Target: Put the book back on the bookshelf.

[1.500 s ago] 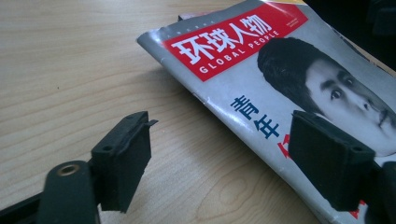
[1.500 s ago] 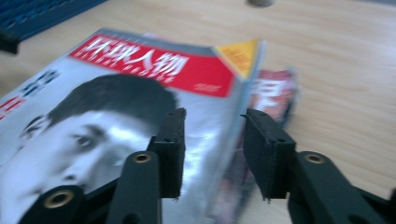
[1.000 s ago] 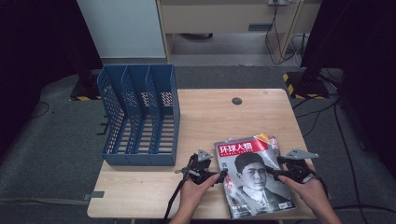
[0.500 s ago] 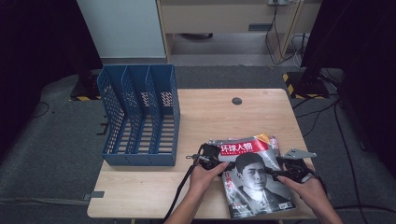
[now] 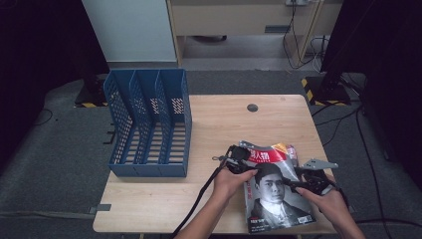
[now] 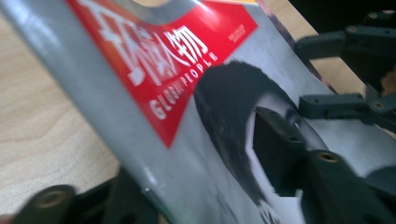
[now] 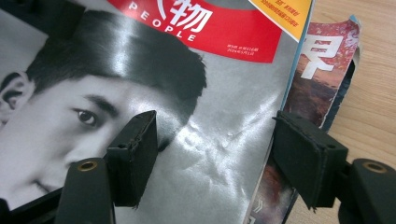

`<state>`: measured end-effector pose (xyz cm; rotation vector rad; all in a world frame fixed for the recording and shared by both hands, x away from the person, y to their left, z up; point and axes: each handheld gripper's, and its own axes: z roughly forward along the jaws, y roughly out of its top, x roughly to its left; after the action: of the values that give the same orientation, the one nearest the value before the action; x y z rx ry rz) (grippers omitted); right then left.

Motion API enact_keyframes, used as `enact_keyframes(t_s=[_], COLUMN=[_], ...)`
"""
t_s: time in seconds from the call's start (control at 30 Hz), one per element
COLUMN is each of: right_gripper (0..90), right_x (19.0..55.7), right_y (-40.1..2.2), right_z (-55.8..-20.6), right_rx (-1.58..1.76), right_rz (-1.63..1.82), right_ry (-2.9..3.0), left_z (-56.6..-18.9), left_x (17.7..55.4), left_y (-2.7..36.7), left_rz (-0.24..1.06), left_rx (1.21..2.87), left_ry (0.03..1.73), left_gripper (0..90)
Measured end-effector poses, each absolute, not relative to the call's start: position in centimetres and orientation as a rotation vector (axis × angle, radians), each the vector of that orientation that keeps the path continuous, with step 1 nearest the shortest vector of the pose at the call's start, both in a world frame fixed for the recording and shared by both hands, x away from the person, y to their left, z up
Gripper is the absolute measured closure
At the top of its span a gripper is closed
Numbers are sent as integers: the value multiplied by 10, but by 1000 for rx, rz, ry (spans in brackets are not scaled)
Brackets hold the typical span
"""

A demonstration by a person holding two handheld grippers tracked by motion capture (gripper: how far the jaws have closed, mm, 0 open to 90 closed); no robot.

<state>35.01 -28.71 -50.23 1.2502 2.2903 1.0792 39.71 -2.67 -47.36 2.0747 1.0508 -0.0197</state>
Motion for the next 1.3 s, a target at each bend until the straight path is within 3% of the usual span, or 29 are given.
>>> enact_keyframes(t_s=[0.2, 0.33, 0.5, 0.73, 1.03, 1.3], right_gripper=[311, 250, 106, 68, 90, 243], right_x=[350, 353, 353, 366, 388, 389], right_y=[-288, -288, -285, -287, -280, -271], right_z=[-502, -502, -503, -503, -505, -503], right_rx=[1252, 1235, 1214, 1230, 1194, 1130], right_rz=[1090, 1103, 1153, 1247, 1310, 1379], right_ry=[2285, 2271, 2275, 2318, 2448, 2494], left_z=[-471, -457, -440, -429, -418, -410], left_x=[394, 383, 374, 374, 364, 364], left_y=[-20, -20, -17, -8, -2, 3], left_rz=[5, 73, 116, 132, 154, 159], left_rx=[2017, 1999, 2004, 2037, 2035, 2020], left_ry=[1048, 960, 872, 795, 695, 681], left_gripper=[776, 803, 817, 827, 845, 856])
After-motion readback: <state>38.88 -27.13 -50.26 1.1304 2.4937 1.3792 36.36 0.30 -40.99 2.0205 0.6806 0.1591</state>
